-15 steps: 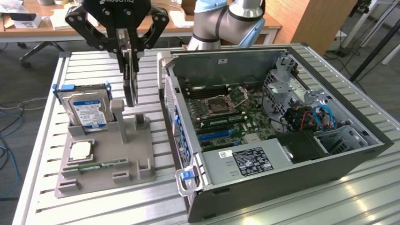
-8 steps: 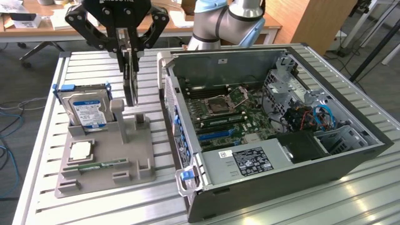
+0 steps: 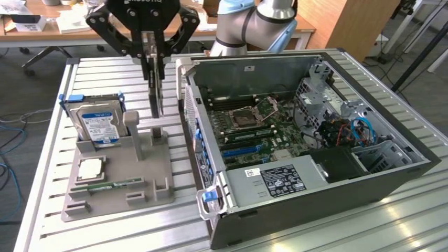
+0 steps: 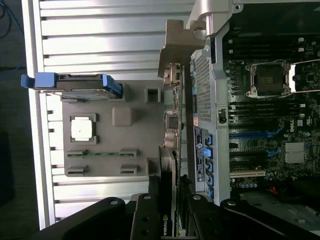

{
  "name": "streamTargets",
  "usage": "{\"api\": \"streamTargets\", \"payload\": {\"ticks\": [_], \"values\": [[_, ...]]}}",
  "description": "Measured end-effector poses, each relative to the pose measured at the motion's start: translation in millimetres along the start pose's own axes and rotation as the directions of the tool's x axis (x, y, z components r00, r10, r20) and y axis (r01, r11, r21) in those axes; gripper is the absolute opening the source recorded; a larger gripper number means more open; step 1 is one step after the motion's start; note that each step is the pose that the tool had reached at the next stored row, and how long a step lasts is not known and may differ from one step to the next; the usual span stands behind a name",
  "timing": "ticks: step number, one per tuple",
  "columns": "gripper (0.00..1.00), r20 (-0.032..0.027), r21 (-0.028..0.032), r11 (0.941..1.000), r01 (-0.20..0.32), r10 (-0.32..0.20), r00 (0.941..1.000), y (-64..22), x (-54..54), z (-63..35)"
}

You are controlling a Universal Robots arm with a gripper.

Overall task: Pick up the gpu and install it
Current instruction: 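Pick up the gpu and move the gpu toward the slot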

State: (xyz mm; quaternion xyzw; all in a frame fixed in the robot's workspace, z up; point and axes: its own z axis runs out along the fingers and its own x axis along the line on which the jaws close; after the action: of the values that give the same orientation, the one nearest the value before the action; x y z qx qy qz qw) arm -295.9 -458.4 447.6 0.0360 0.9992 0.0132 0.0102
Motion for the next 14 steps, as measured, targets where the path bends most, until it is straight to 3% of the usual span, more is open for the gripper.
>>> {"api": "streamTargets", "payload": {"ticks": [14], "values": [[0.26,-0.0001,-0.0010,1.0000,0.000,0.000,1.0000,3.8,-53.2,1.1]]}}
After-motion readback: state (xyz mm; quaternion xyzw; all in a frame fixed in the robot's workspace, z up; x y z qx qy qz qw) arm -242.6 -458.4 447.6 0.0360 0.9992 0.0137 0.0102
